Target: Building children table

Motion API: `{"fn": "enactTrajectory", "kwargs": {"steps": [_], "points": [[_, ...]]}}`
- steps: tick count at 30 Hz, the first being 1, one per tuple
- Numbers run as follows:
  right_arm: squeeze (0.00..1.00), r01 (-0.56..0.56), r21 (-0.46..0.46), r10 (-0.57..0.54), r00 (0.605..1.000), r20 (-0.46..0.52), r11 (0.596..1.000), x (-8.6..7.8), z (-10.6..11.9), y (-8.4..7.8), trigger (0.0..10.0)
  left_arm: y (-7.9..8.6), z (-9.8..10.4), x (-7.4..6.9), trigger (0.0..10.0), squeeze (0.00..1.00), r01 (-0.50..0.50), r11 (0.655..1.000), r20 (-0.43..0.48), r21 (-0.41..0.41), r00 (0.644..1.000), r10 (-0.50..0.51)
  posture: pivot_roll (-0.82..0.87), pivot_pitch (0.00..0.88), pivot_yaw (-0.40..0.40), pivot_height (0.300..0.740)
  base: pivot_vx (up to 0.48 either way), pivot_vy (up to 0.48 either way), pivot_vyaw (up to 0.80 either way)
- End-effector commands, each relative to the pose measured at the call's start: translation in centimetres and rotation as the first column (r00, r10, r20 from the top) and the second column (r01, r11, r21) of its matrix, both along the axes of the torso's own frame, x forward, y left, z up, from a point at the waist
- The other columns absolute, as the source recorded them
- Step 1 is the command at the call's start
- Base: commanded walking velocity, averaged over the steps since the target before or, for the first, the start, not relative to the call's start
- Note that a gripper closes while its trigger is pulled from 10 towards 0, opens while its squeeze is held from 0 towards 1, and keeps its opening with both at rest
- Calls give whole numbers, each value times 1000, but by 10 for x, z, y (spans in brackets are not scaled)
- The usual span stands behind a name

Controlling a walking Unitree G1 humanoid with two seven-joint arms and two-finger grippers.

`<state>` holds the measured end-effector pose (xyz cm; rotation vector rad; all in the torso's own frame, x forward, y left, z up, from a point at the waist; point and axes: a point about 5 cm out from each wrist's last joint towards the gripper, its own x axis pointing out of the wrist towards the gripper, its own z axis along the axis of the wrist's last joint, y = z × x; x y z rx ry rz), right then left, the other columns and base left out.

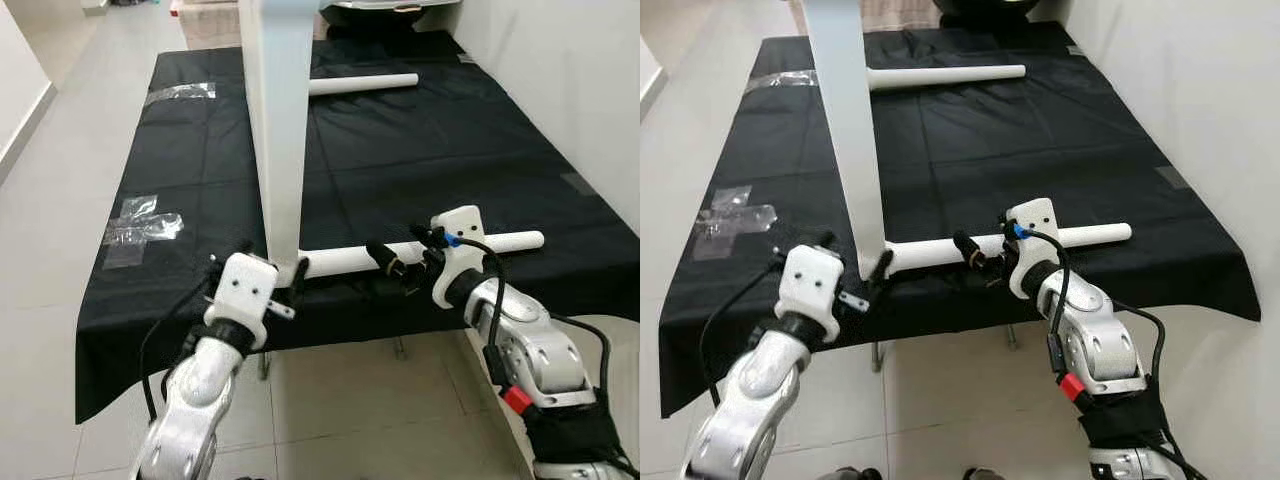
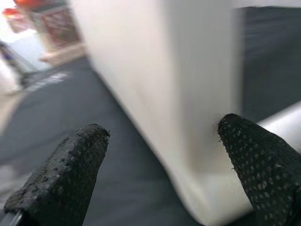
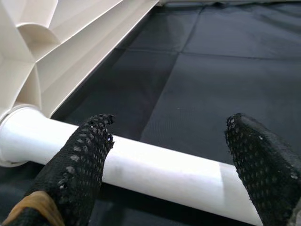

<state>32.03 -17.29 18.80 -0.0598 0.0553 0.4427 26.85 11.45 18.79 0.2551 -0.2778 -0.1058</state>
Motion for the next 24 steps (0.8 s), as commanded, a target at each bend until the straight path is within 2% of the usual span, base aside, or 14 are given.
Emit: {"fn": "enactTrajectory", "kwargs": {"steps": [1, 6, 9, 11, 13, 15, 21, 24], "points": [[0, 24, -6, -24, 1000, -4, 1000, -1, -2, -5, 10000, 4, -3, 3, 10000, 0, -52, 999, 1, 14, 999, 52, 9, 194, -20, 740, 0, 0, 0], [0, 39, 1, -39, 999, 1, 999, -1, -1, -6, 10000, 5, -1, 14, 10000, 0, -88, 996, 19, 9, 996, 88, 3, 202, -16, 740, 0, 0, 0], [0, 44, 10, -44, 999, 3, 999, -2, 0, -5, 10000, -2, 1, 28, 10000, 0, -44, 999, 22, -24, 999, 45, -3, 206, -16, 740, 0, 0, 0], [0, 44, 10, -44, 999, 3, 999, -2, 0, -5, 10000, -2, 1, 28, 10000, 0, -44, 999, 22, -24, 999, 45, -3, 206, -16, 740, 0, 0, 0], [0, 42, 13, -42, 999, 2, 999, -3, -1, -4, 10000, -13, 2, 33, 10000, 0, 51, 997, 19, -57, 999, -50, -5, 212, -12, 740, 0, 0, 0], [0, 41, 15, -41, 999, 1, 999, -3, 0, -4, 10000, -19, 3, 33, 10000, 0, 94, 993, 16, -77, 995, -93, -1, 216, -11, 740, 0, 0, 0], [0, 39, 21, -39, 999, -6, 999, -4, -2, -2, 10000, -27, 4, 33, 10000, 0, 134, 981, 18, -138, 991, -133, 5, 227, -12, 740, 0, 0, 0], [0, 31, 26, -31, 999, -8, 999, -5, -2, 0, 10000, -25, 4, 37, 10000, 0, 105, 985, 26, -134, 994, -102, 0, 232, -14, 740, 0, 0, 0]]}}
